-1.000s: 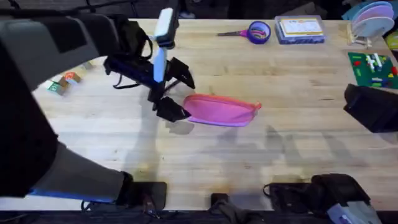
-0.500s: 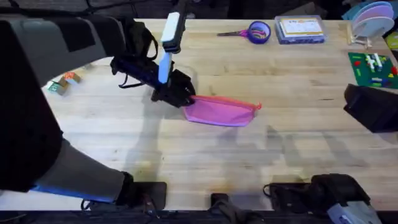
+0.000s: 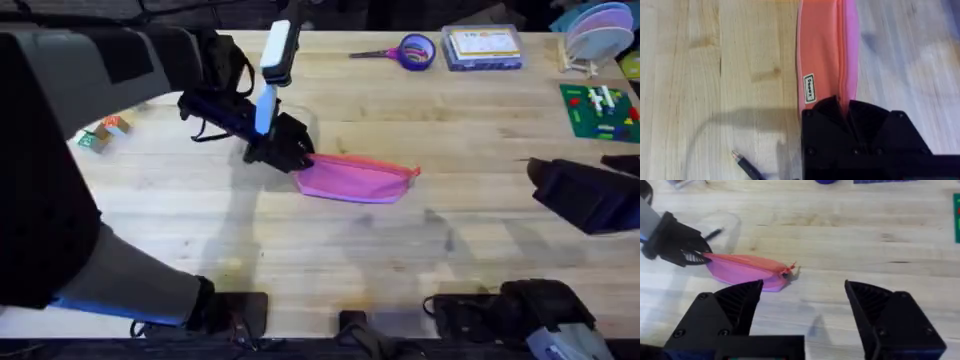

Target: Unzip the bag, pick up the pens from the table one at a time and place them inside, then zip the bag closed.

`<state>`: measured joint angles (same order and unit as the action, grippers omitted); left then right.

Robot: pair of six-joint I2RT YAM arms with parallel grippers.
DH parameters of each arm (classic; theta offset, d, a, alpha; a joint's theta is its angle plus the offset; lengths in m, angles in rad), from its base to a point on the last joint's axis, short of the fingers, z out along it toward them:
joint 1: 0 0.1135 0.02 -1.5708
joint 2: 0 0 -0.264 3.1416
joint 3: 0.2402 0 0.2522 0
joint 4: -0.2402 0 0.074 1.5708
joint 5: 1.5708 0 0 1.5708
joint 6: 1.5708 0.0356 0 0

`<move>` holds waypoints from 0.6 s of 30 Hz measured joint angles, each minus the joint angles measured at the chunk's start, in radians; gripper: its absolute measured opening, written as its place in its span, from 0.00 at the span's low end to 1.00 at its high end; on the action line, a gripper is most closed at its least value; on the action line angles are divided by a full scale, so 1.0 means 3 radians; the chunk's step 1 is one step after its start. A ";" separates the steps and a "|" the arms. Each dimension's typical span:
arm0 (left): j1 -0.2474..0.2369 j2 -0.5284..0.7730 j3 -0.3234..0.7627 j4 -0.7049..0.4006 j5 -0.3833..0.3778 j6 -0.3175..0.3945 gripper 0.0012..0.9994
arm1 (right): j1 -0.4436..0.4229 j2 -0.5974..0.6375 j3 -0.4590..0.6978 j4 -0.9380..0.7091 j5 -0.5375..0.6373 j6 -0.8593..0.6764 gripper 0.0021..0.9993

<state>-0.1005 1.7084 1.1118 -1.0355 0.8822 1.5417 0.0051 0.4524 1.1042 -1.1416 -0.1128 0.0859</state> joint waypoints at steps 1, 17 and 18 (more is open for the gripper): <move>0.0000 0.0000 0.0000 0.0000 0.0000 0.0000 0.04 | 0.0000 0.0000 -0.0001 0.0000 -0.0022 0.0089 1.00; 0.0000 0.0000 0.0000 0.0000 0.0000 0.0000 0.04 | 0.0000 0.0001 -0.0127 -0.0032 -0.0219 0.2176 1.00; 0.0000 0.0000 0.0000 0.0000 0.0000 0.0000 0.04 | 0.0000 0.0001 -0.0128 -0.0039 -0.0237 0.2219 1.00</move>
<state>-0.1005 1.7084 1.1118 -1.0355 0.8822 1.5417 0.0051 0.4526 1.0657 -1.1534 -0.1840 0.7515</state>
